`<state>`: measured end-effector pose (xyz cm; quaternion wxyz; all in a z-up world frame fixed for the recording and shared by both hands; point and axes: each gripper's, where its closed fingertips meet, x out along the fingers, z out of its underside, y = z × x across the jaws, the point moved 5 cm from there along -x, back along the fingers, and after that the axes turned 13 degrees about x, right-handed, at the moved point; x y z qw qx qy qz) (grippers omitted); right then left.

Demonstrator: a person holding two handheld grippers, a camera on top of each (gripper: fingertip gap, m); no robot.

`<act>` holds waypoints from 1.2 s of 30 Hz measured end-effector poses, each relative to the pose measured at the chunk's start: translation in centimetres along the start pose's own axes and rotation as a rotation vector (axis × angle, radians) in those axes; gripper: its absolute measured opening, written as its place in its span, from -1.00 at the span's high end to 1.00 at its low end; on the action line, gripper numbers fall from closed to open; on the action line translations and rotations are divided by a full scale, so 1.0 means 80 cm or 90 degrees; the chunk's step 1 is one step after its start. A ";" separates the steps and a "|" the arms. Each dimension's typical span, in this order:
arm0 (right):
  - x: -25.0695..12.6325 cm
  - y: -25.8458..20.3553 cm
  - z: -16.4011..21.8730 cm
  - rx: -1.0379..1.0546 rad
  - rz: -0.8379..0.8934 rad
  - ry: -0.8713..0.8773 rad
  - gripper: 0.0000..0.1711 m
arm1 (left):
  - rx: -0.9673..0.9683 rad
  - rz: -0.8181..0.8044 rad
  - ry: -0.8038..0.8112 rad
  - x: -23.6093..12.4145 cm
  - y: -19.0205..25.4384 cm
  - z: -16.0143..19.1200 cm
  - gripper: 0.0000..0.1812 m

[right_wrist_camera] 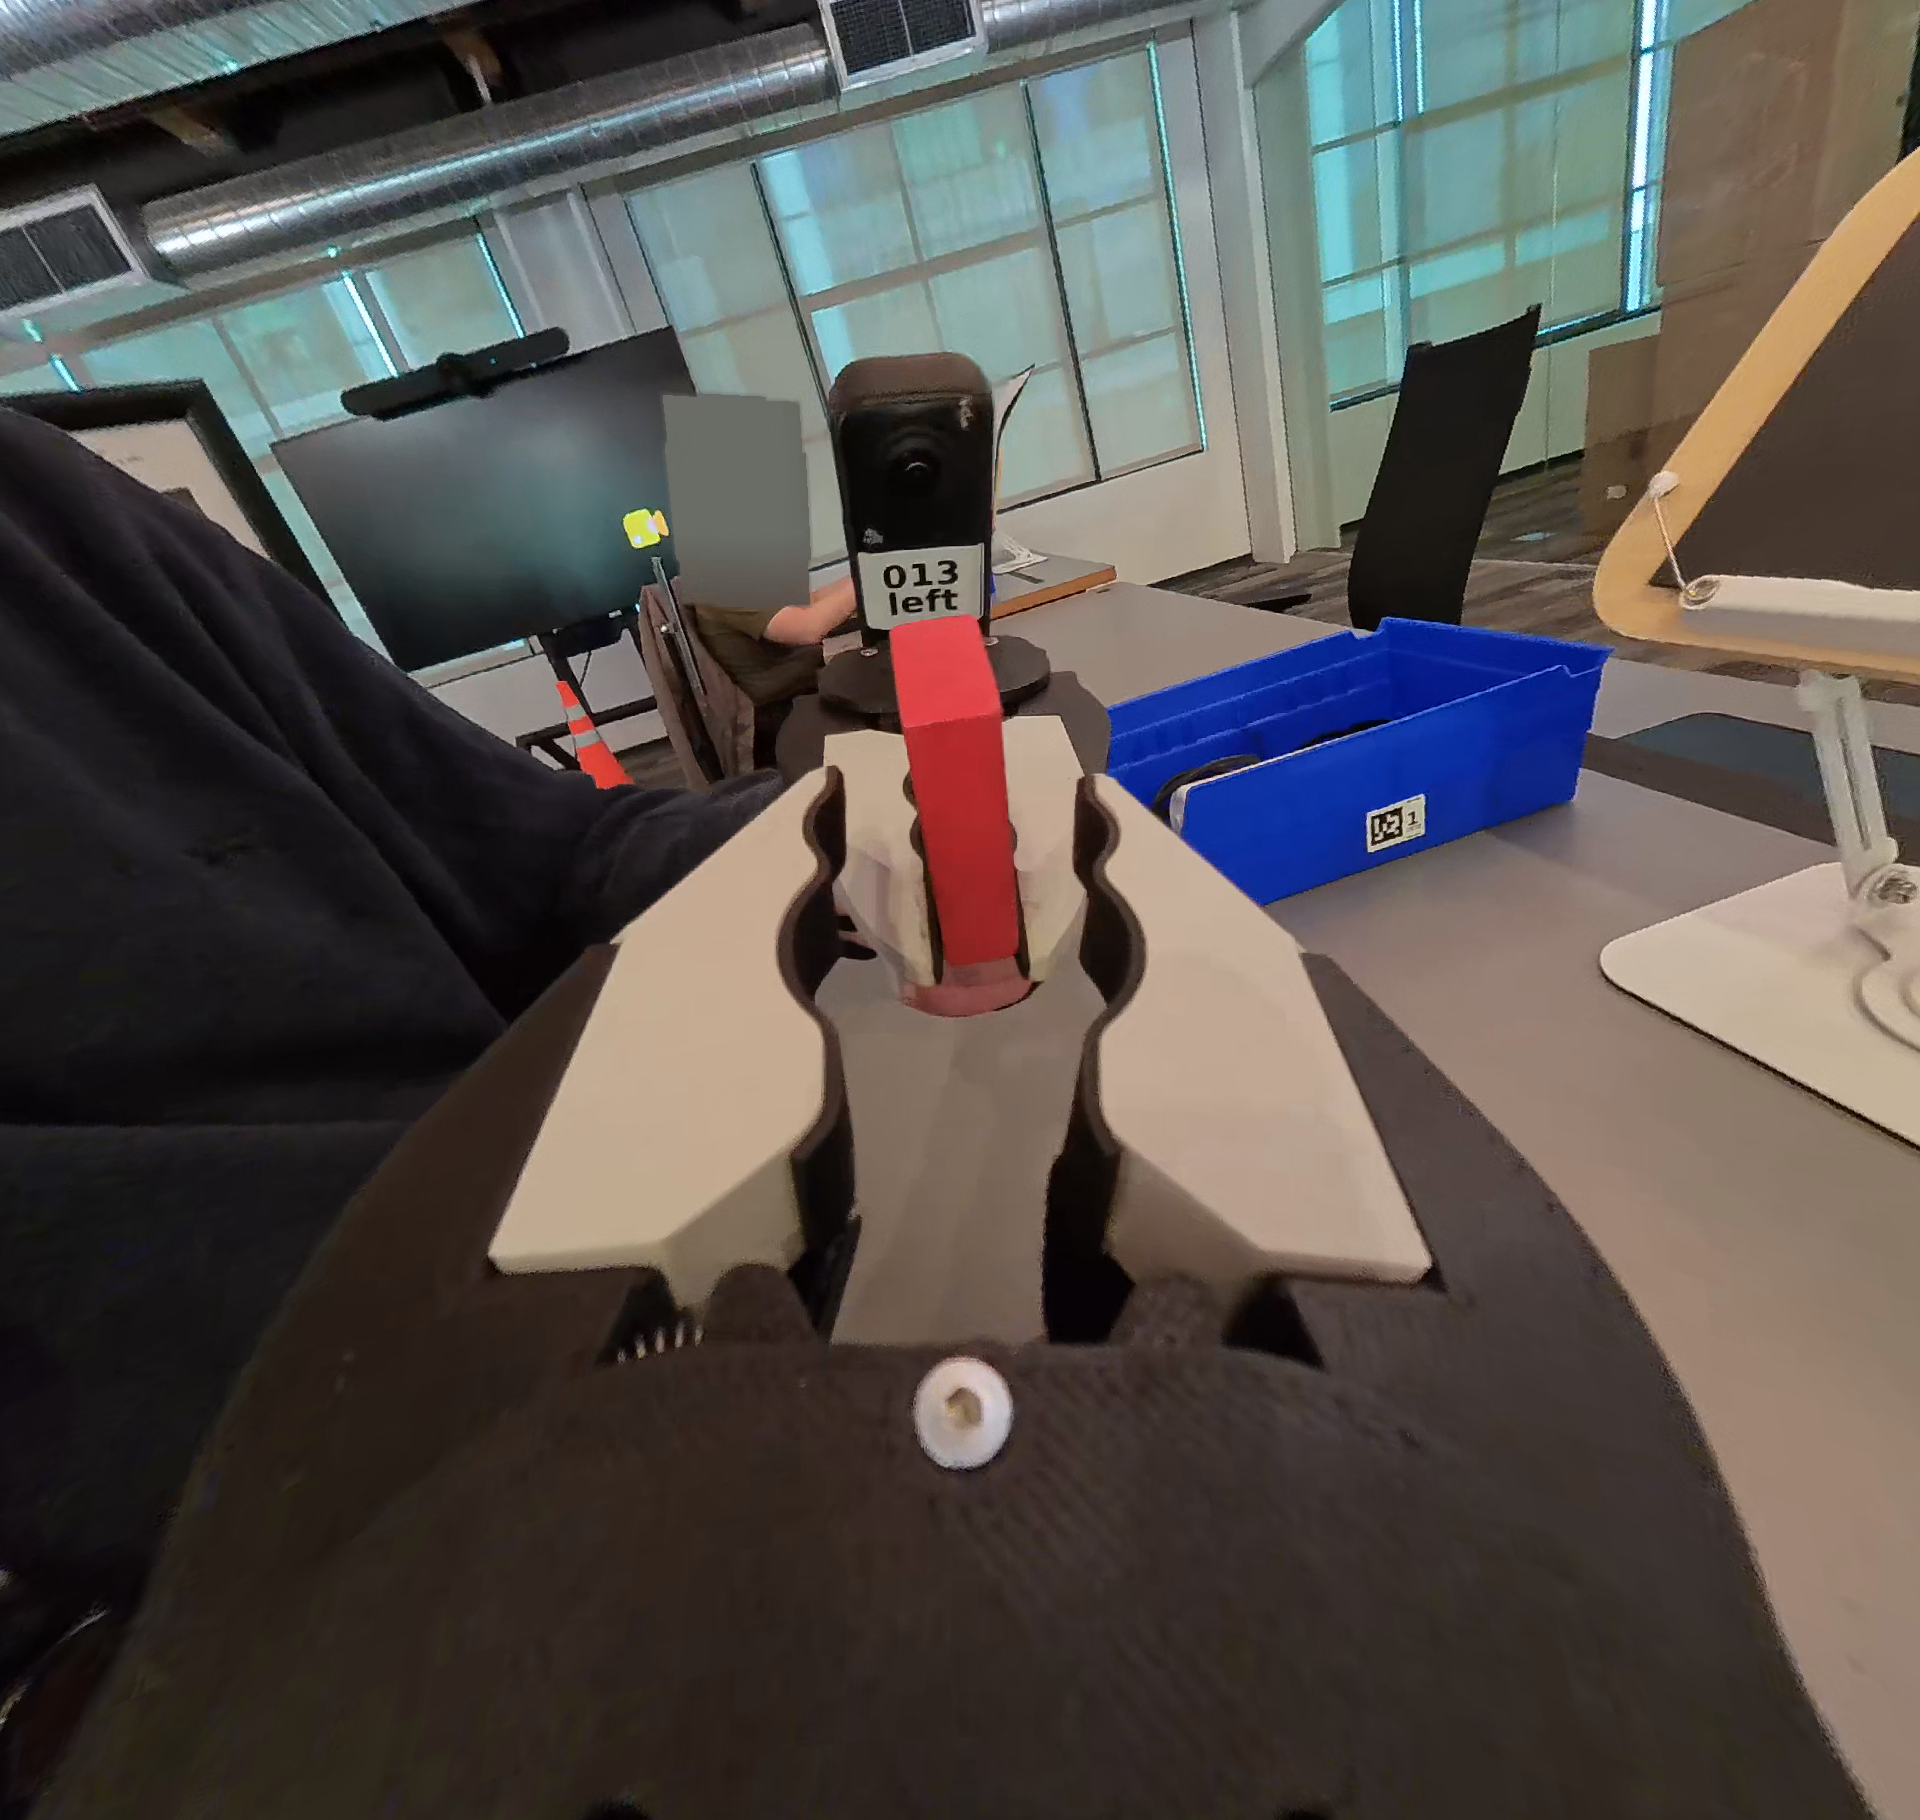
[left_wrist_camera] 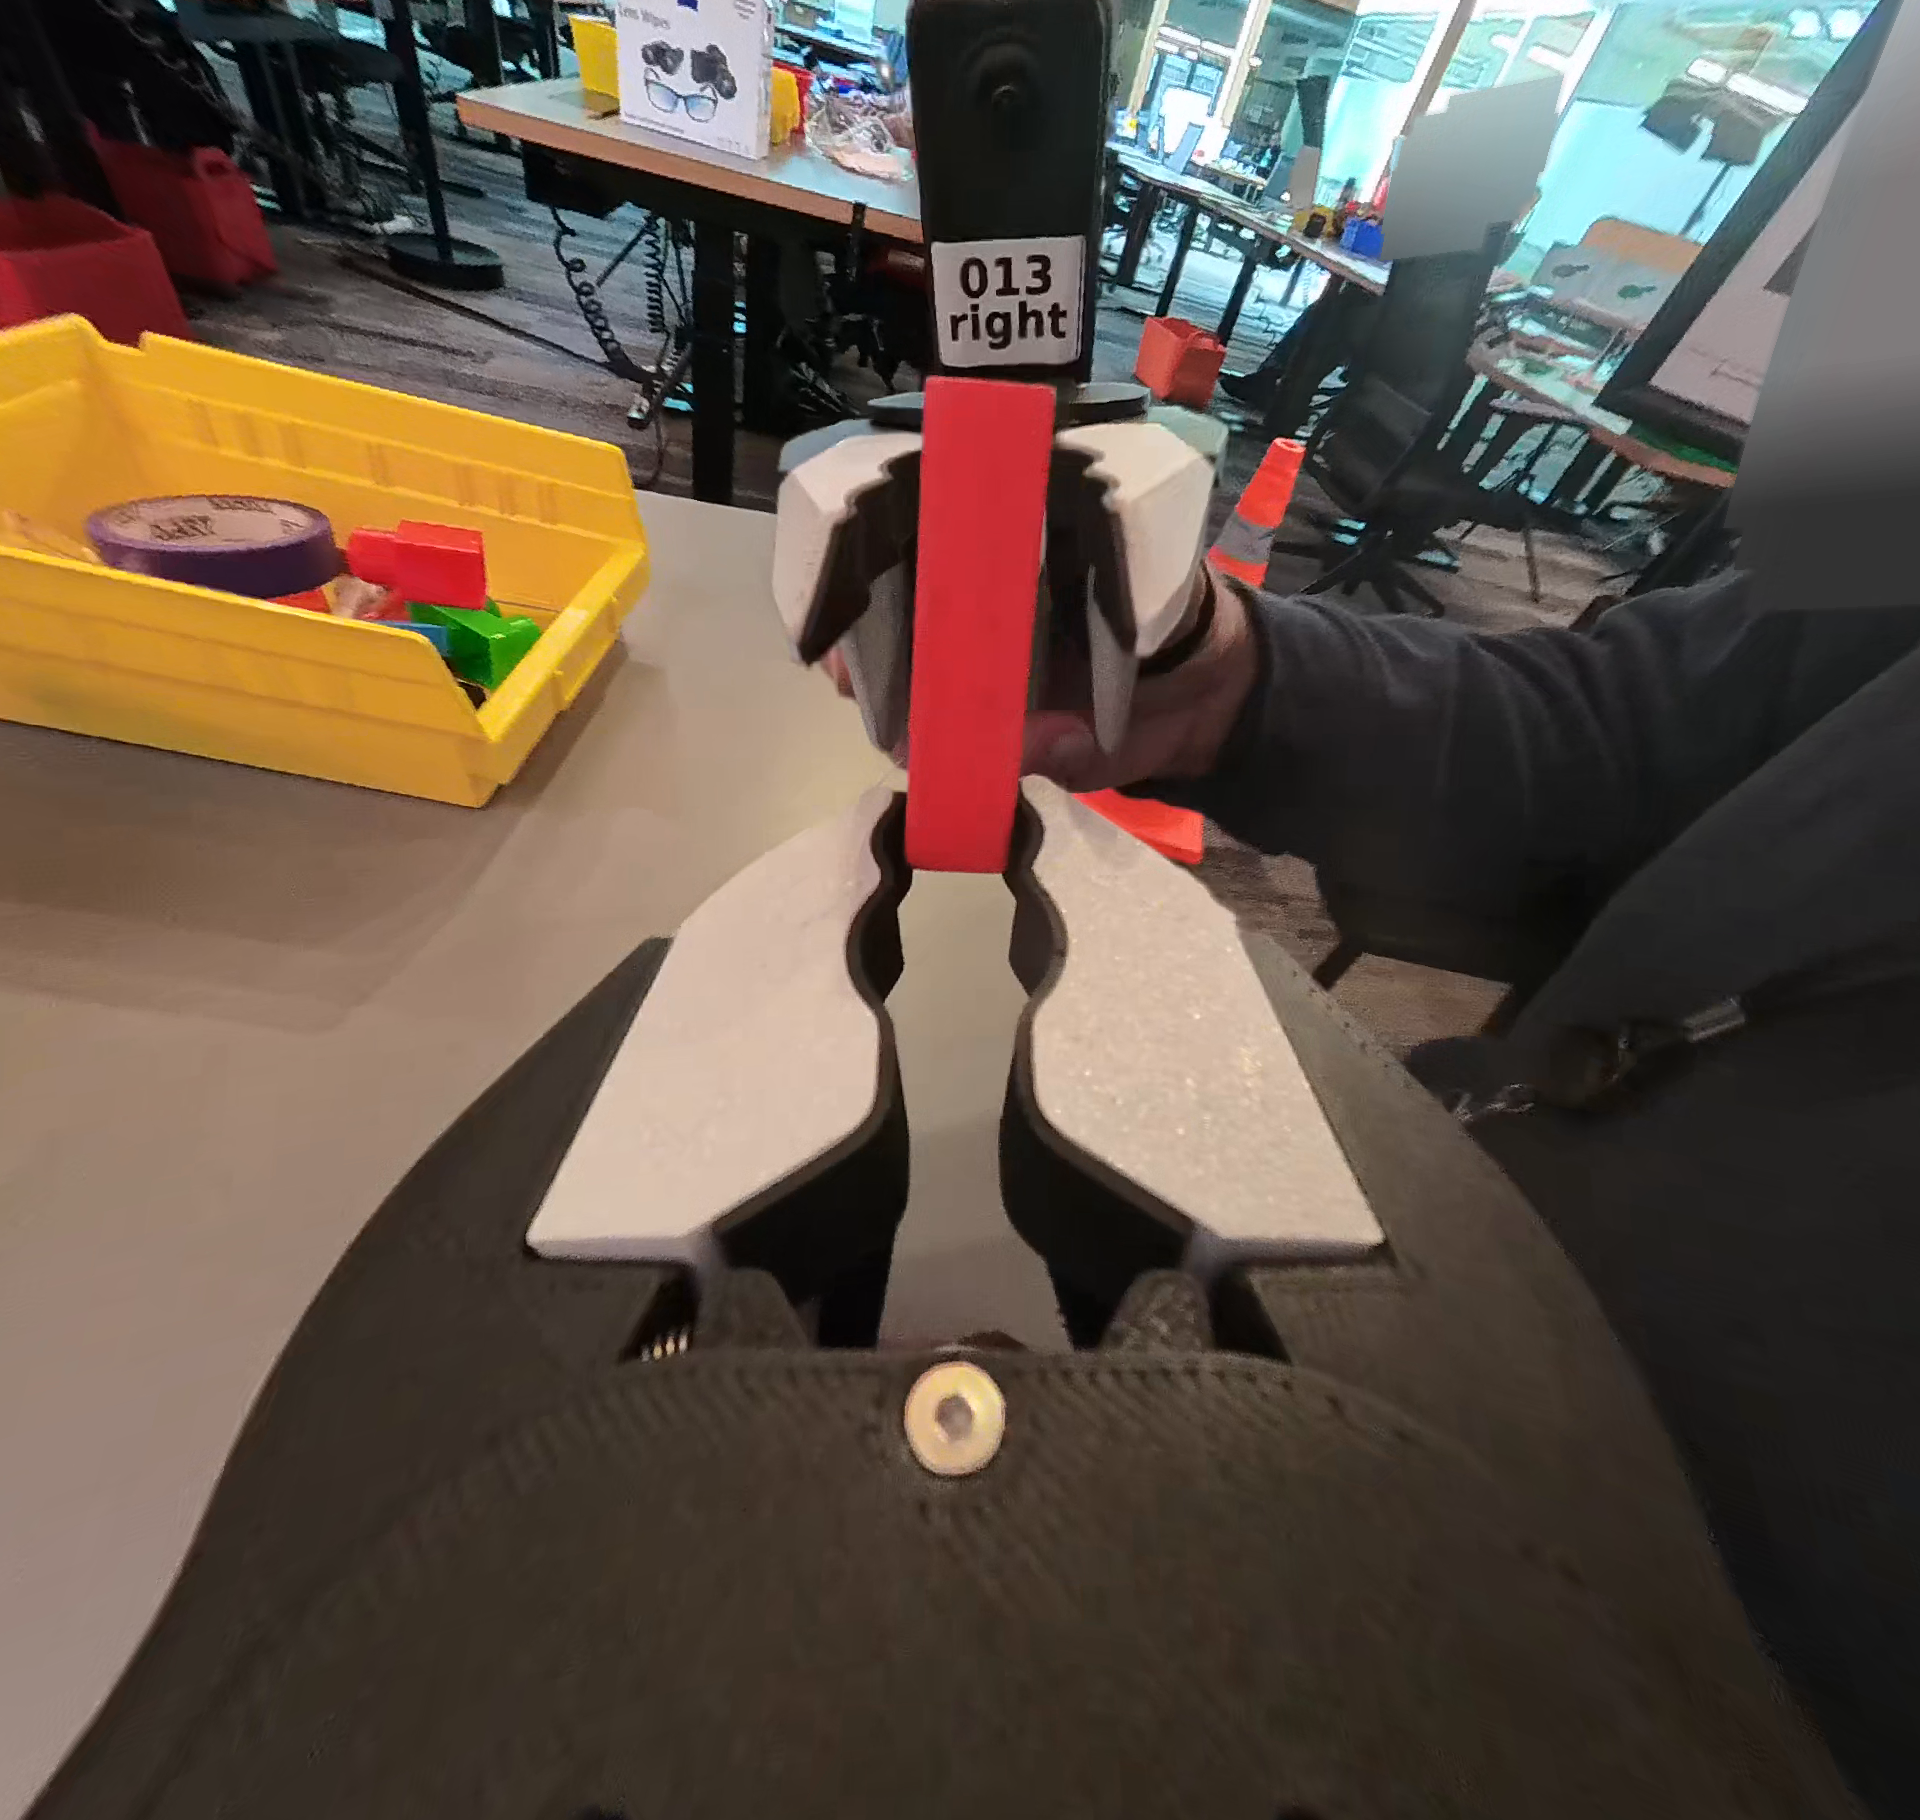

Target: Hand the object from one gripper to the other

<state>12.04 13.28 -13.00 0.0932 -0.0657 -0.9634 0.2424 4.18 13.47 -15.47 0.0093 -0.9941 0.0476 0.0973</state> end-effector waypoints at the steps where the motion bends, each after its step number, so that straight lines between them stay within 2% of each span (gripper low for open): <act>1: -0.003 0.000 -0.002 0.011 -0.001 0.005 0.49 | 0.023 -0.008 -0.005 -0.002 -0.001 0.000 0.82; 3: -0.008 0.001 -0.004 0.053 -0.014 0.003 0.44 | 0.118 -0.062 -0.052 -0.008 -0.008 0.002 0.82; 5: -0.012 0.003 -0.002 0.130 -0.041 -0.001 0.36 | 0.267 -0.118 -0.107 -0.017 -0.013 0.001 0.81; 8: -0.018 0.011 0.005 0.230 -0.066 0.002 0.40 | 0.480 -0.198 -0.203 -0.029 -0.019 -0.004 0.82; 12: -0.013 0.016 0.027 0.322 -0.084 -0.044 0.36 | 0.742 -0.283 -0.318 -0.038 -0.025 -0.013 0.82; 16: -0.001 0.017 0.045 0.383 -0.119 -0.084 0.29 | 0.977 -0.265 -0.396 -0.033 -0.018 -0.015 0.82; 20: 0.004 0.013 0.061 0.401 -0.142 -0.129 0.30 | 1.149 -0.204 -0.438 -0.028 -0.009 -0.022 0.82; 25: 0.016 0.000 0.070 0.398 -0.193 -0.165 0.45 | 1.270 -0.130 -0.429 -0.017 0.015 -0.025 0.82; 28: 0.018 -0.015 0.076 0.373 -0.239 -0.195 0.77 | 1.297 -0.107 -0.434 -0.013 0.017 -0.023 0.82; 32: 0.019 -0.008 0.075 0.319 -0.199 -0.180 0.80 | 1.304 -0.123 -0.443 -0.010 0.013 -0.022 0.80; 36: 0.015 0.001 0.060 0.247 -0.149 -0.128 0.82 | 1.232 -0.189 -0.468 -0.015 -0.003 -0.034 0.76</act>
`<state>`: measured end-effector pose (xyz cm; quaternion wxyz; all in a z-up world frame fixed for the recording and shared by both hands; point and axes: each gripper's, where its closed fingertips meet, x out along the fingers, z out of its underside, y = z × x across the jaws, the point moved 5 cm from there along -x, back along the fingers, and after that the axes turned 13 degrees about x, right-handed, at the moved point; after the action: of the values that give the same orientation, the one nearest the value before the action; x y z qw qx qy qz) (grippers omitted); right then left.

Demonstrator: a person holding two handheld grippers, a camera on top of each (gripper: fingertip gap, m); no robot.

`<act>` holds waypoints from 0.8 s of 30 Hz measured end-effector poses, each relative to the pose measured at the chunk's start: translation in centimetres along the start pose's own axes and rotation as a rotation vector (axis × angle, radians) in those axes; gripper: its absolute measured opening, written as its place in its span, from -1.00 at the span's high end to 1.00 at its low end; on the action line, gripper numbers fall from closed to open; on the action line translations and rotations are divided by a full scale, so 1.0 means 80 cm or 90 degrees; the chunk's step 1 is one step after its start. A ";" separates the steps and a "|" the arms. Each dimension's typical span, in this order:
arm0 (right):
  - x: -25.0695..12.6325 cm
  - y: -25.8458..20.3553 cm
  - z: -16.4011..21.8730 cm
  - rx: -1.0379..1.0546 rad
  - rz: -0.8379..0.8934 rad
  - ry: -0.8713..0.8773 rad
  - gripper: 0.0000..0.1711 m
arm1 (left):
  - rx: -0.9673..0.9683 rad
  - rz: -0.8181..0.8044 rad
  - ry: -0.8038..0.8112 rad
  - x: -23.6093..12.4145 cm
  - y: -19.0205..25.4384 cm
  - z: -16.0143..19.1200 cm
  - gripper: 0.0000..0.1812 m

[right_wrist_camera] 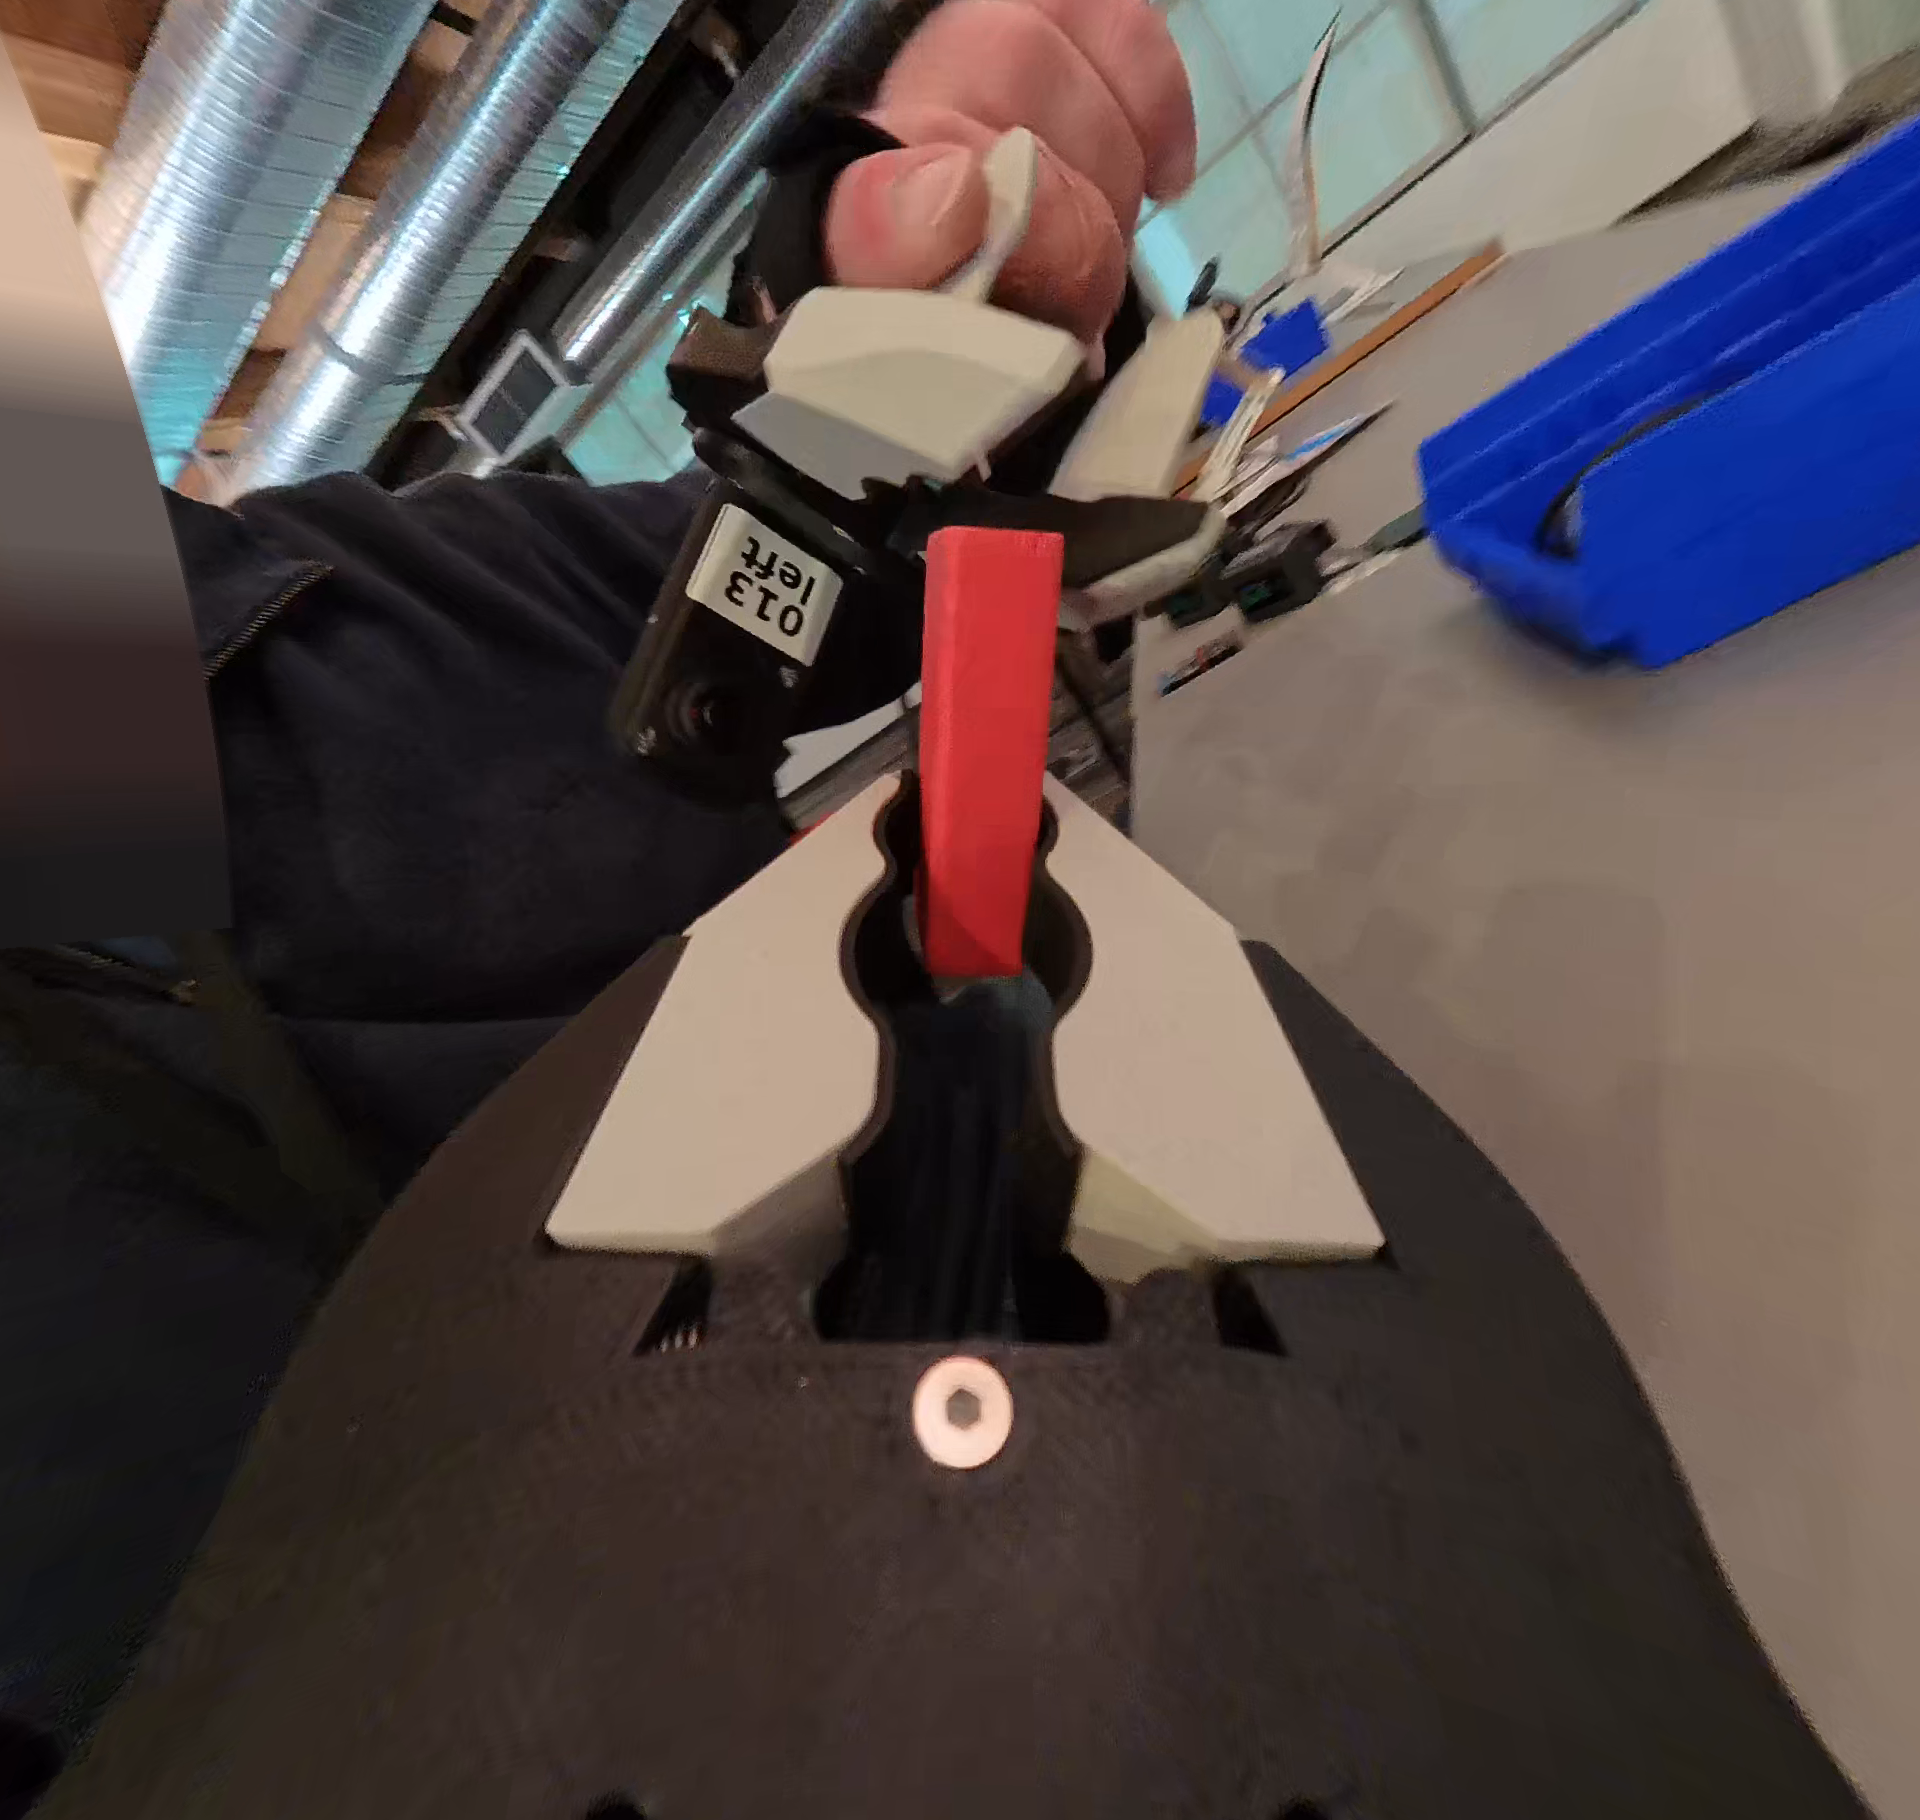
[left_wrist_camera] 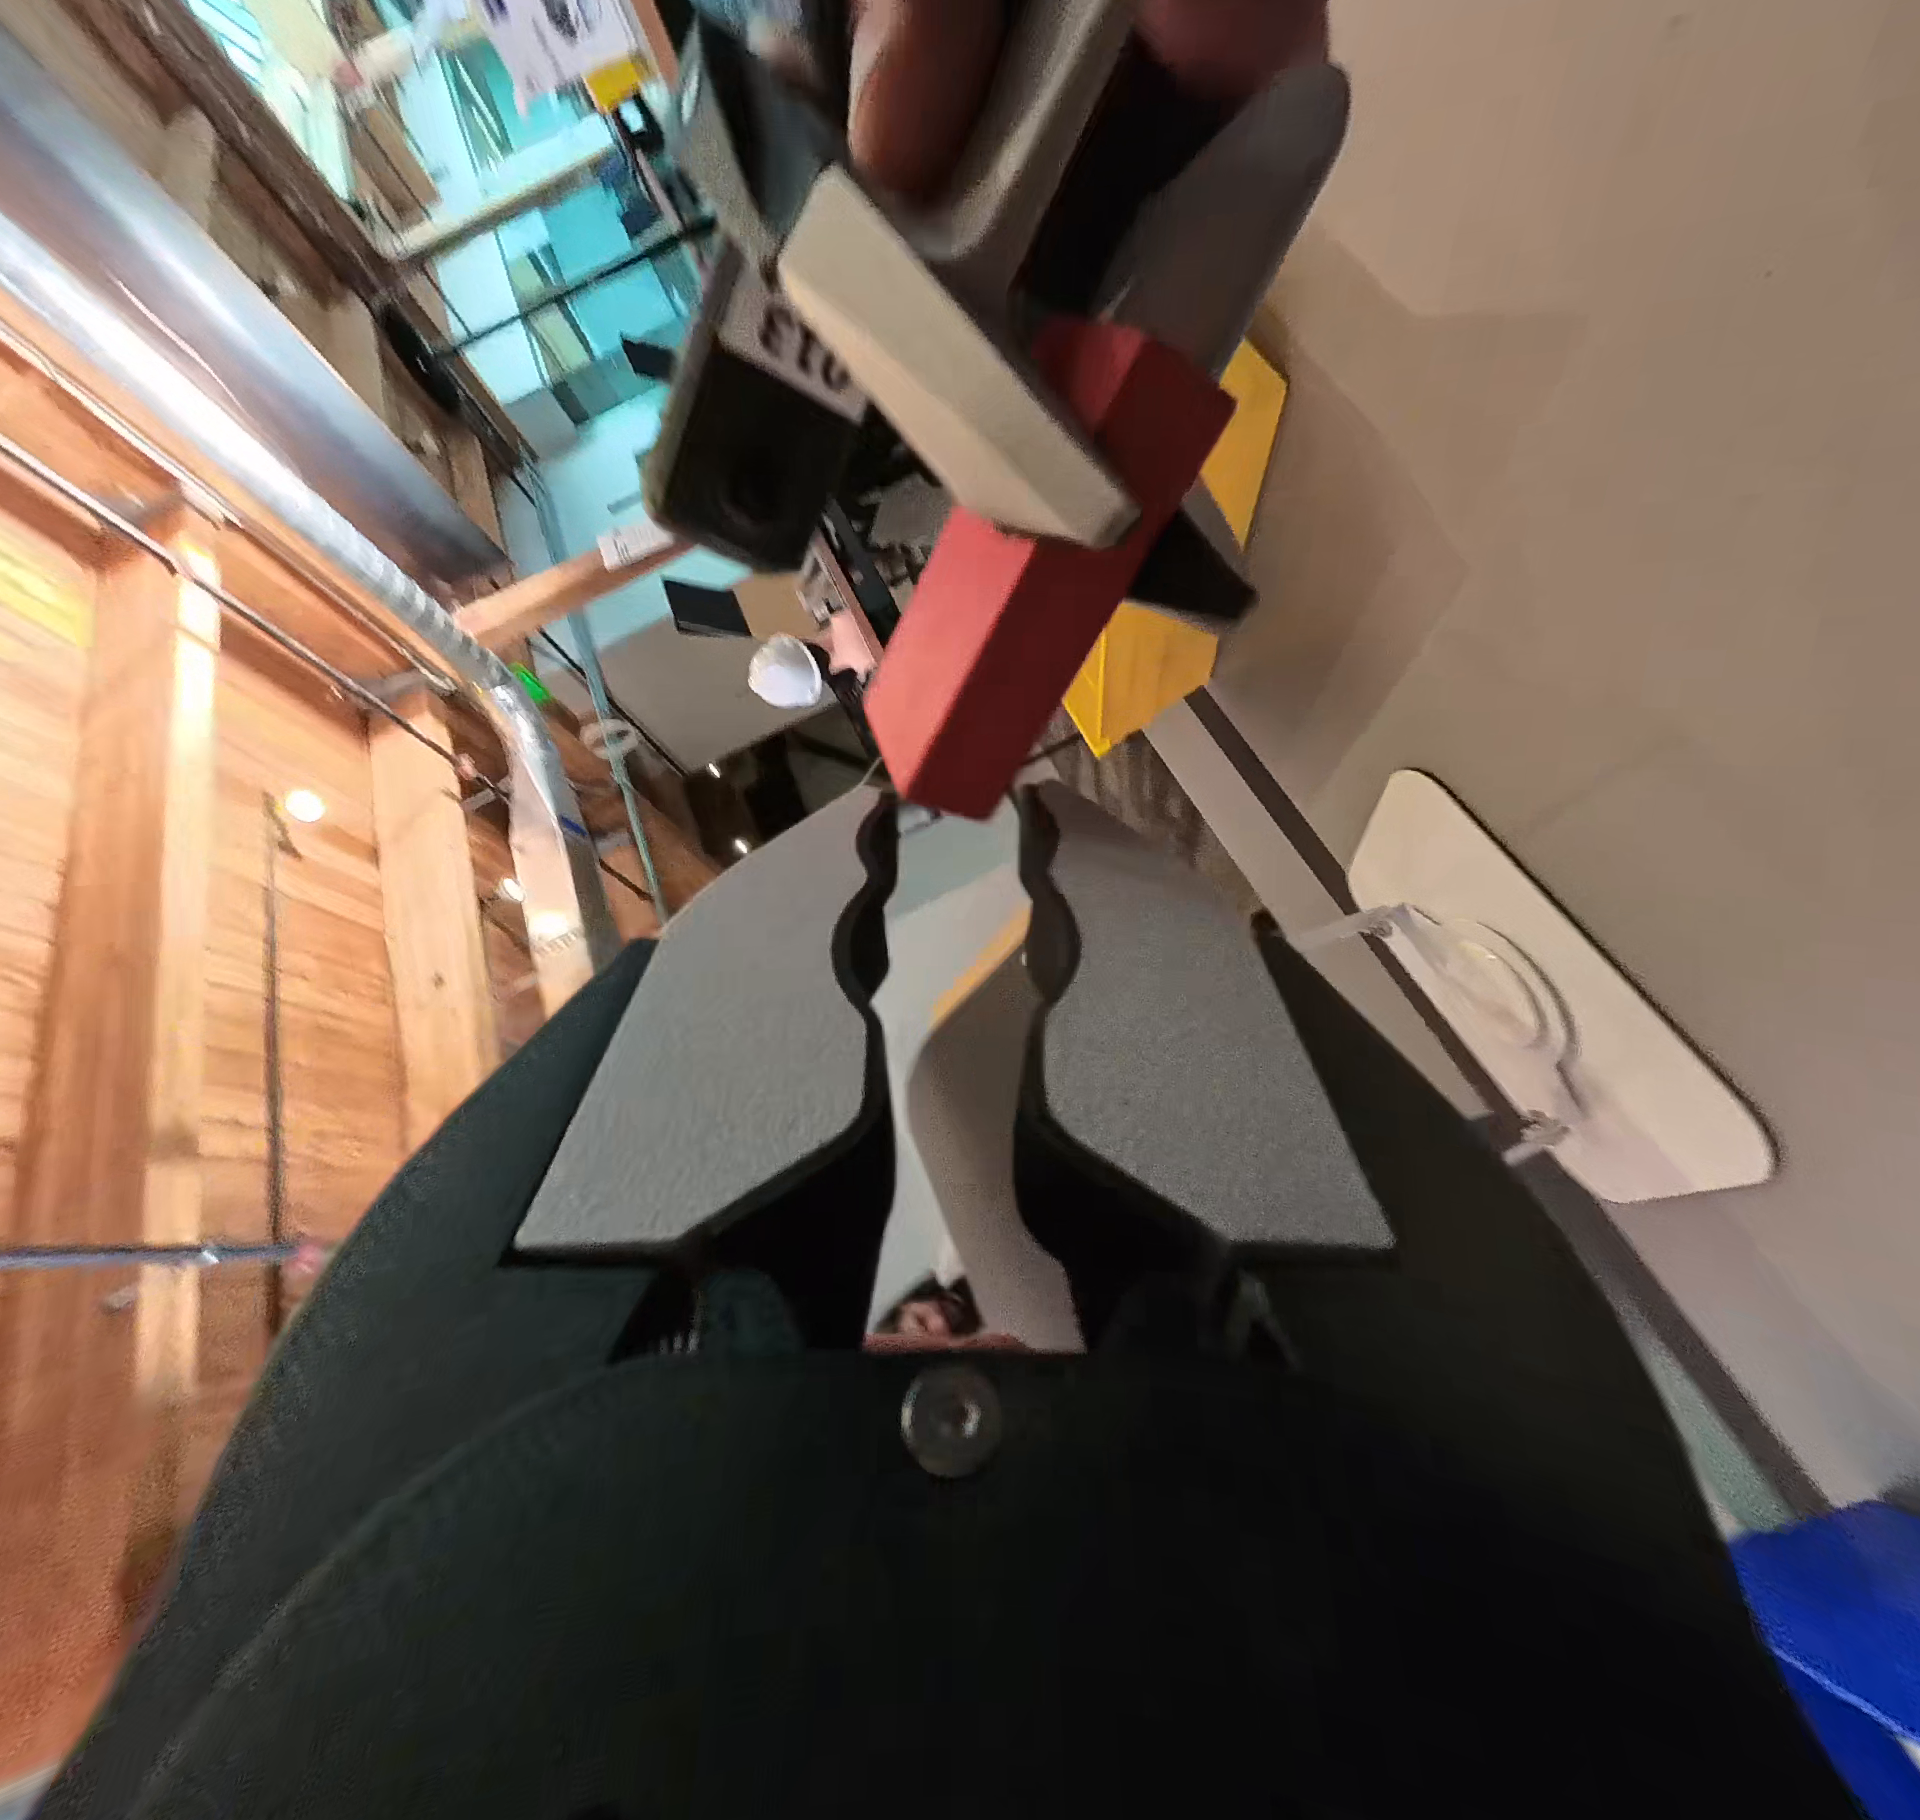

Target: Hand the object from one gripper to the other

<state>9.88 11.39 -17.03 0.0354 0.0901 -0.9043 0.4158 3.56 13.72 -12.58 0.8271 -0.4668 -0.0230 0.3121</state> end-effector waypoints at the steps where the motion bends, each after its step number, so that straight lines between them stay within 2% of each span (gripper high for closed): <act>1: -0.003 -0.001 -0.006 -0.031 0.019 0.021 0.82 | -0.037 0.007 -0.007 0.000 0.002 0.006 0.72; 4: -0.012 -0.004 -0.018 -0.132 0.076 0.059 0.82 | -0.217 0.051 -0.023 -0.001 0.012 0.030 0.59; 6: -0.016 -0.007 -0.023 -0.199 0.108 0.077 0.83 | -0.406 0.078 0.007 -0.004 0.016 0.037 0.51; 9: -0.017 -0.006 -0.024 -0.288 0.162 0.078 0.83 | -0.703 0.119 0.124 -0.009 0.016 0.032 0.39; 11: -0.015 -0.003 -0.022 -0.338 0.201 0.064 0.83 | -0.880 0.131 0.237 -0.014 0.007 0.023 0.39; 14: -0.011 0.001 -0.018 -0.391 0.242 0.039 0.83 | -1.069 0.132 0.369 -0.015 -0.005 0.011 0.37; 16: -0.008 0.001 -0.016 -0.427 0.260 0.027 0.83 | -1.145 0.148 0.422 -0.012 -0.010 -0.001 0.34; 19: -0.004 0.002 -0.013 -0.424 0.249 0.021 0.83 | -1.145 0.130 0.436 -0.008 -0.014 -0.018 0.43; 24: 0.005 0.002 -0.006 -0.424 0.233 0.002 0.83 | -1.140 0.082 0.418 -0.004 -0.015 -0.022 0.78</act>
<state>9.46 11.79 -16.77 -0.0110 -0.0897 -0.9910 0.0986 4.52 11.78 -12.54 0.1090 -0.9910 0.0056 0.0771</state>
